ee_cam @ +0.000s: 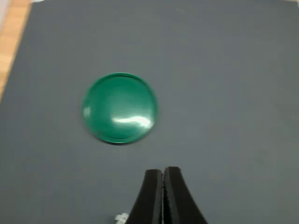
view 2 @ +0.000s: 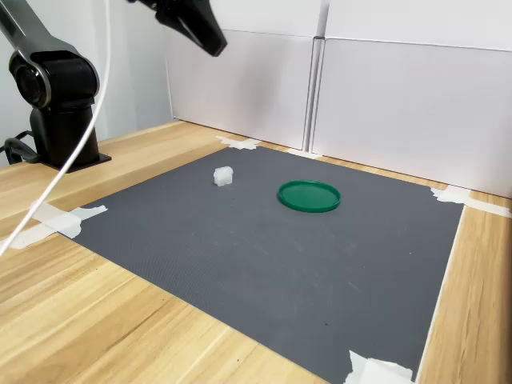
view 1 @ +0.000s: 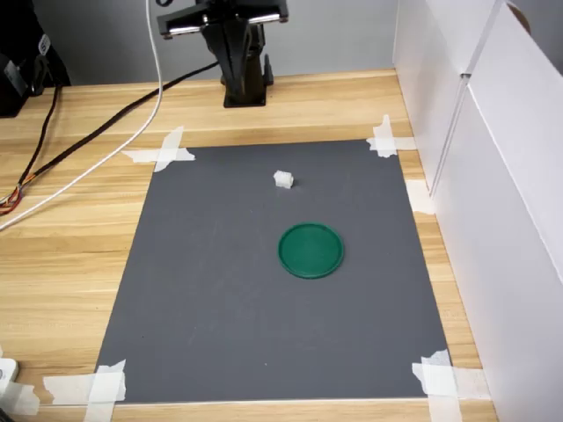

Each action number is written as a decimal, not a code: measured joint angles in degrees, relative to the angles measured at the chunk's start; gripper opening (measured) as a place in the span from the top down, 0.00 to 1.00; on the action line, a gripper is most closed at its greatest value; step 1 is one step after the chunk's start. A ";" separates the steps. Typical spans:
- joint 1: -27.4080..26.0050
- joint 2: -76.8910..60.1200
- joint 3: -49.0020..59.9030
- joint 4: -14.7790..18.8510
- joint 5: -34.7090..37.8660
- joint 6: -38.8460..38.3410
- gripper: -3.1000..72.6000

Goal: Grasp a white terminal and put it in the green lid.

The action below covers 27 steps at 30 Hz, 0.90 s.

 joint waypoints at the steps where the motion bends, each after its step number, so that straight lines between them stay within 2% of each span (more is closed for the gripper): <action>1: 1.68 0.89 -0.93 -0.42 0.74 -0.70 0.99; 7: 11.34 4.54 -2.86 -1.19 7.35 -10.10 0.99; 11: 15.81 6.05 -2.86 -0.78 11.78 -13.50 0.99; 16: 18.48 6.44 -3.65 -0.50 11.67 -14.67 0.99; 21: 20.86 10.26 -6.19 -0.47 14.27 -21.31 0.98; 24: 21.73 13.10 -8.49 -0.03 16.71 -25.52 0.93; 27: 22.06 16.04 -11.28 -0.23 19.47 -28.09 0.83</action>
